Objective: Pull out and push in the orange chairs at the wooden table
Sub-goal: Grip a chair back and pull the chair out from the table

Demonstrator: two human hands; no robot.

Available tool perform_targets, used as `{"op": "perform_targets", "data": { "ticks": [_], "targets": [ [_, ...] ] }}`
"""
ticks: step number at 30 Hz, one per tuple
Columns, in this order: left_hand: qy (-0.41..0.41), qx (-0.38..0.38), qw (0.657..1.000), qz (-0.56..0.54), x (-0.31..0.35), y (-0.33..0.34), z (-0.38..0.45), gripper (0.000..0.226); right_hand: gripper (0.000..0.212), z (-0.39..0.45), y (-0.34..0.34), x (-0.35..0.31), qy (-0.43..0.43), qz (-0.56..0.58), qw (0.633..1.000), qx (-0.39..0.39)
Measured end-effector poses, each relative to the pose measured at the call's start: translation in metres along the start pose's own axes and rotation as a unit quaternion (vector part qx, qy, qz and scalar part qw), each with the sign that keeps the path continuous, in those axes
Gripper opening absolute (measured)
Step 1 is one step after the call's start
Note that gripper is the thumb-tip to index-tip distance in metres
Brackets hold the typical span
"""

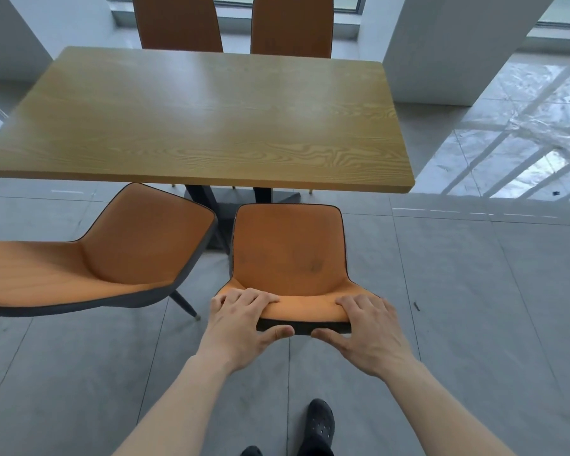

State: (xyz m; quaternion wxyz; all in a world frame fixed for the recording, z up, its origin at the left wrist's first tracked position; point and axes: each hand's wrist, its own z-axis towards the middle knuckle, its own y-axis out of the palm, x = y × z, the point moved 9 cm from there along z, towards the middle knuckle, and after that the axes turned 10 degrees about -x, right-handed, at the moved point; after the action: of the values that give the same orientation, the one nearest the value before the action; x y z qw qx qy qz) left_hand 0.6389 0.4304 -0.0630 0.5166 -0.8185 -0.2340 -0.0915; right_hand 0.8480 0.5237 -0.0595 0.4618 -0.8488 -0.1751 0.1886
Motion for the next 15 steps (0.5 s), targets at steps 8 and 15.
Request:
{"op": "perform_targets", "data": {
  "ticks": [8, 15],
  "targets": [
    [0.004, -0.005, 1.0, 0.018, -0.016, -0.004, -0.007, 0.087, 0.119, -0.005, 0.009, -0.017, 0.012, 0.006, 1.0, -0.004],
    [-0.009, -0.009, 1.0, 0.014, -0.011, -0.002, -0.006, 0.081, 0.123, -0.002, 0.01, -0.012, 0.002, 0.013, 1.0, -0.013]
  ]
}}
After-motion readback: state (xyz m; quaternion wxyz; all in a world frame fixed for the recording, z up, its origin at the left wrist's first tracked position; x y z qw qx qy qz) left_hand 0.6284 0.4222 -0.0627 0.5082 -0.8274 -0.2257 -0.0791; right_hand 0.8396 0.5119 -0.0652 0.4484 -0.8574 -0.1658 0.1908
